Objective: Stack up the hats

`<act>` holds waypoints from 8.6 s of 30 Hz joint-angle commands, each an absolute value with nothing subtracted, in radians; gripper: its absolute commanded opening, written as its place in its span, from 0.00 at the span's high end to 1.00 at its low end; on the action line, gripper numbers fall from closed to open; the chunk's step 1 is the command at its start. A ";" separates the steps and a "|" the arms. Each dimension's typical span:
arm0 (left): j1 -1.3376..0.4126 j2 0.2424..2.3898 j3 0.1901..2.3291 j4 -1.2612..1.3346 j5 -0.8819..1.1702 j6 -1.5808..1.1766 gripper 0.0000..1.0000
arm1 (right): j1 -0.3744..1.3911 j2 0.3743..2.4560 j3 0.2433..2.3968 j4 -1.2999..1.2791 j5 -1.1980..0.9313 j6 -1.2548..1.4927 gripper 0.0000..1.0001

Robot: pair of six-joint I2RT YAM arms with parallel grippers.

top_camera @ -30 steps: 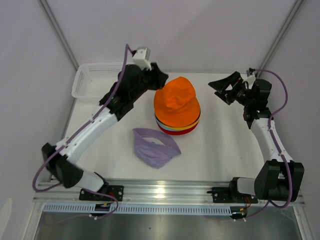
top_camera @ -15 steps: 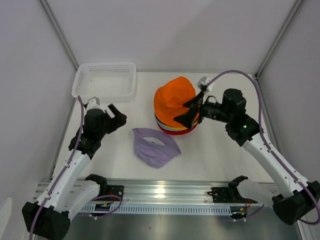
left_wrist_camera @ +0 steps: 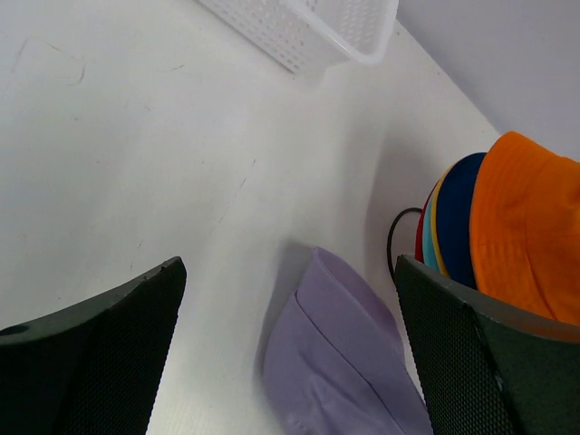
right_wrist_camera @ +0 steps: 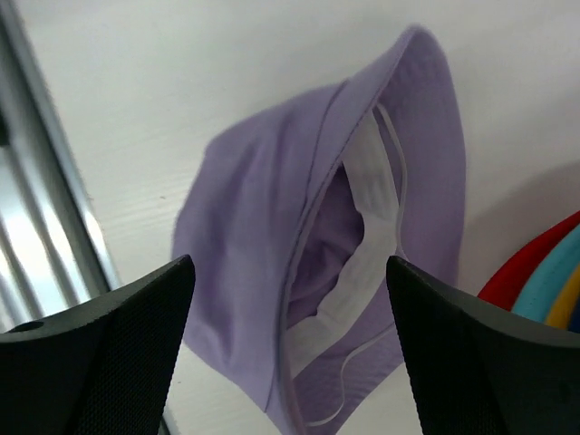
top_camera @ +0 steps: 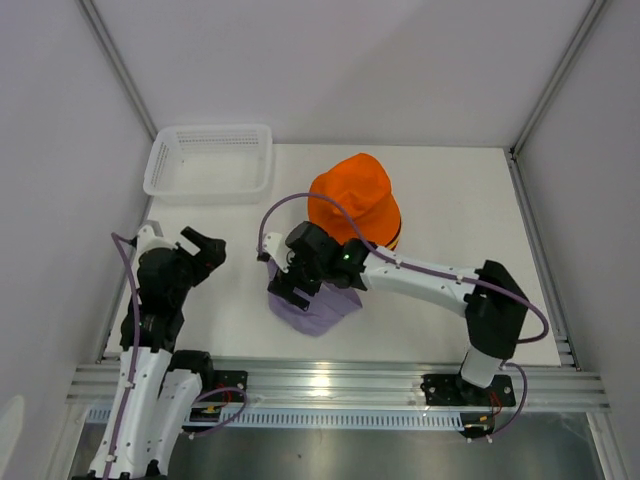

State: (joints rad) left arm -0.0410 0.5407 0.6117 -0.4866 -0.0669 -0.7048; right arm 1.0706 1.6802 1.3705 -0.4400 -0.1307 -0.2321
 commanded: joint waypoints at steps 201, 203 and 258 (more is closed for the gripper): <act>-0.374 1.606 1.051 -0.043 0.058 -0.894 0.99 | 0.110 1.617 0.885 0.186 -0.581 0.868 1.00; -0.374 1.618 1.037 -0.055 0.055 -0.888 0.99 | 0.110 1.626 0.893 0.155 -0.591 0.856 1.00; -0.374 1.591 1.217 -0.077 0.123 -0.650 0.99 | 0.118 1.692 1.049 0.600 -0.667 1.098 1.00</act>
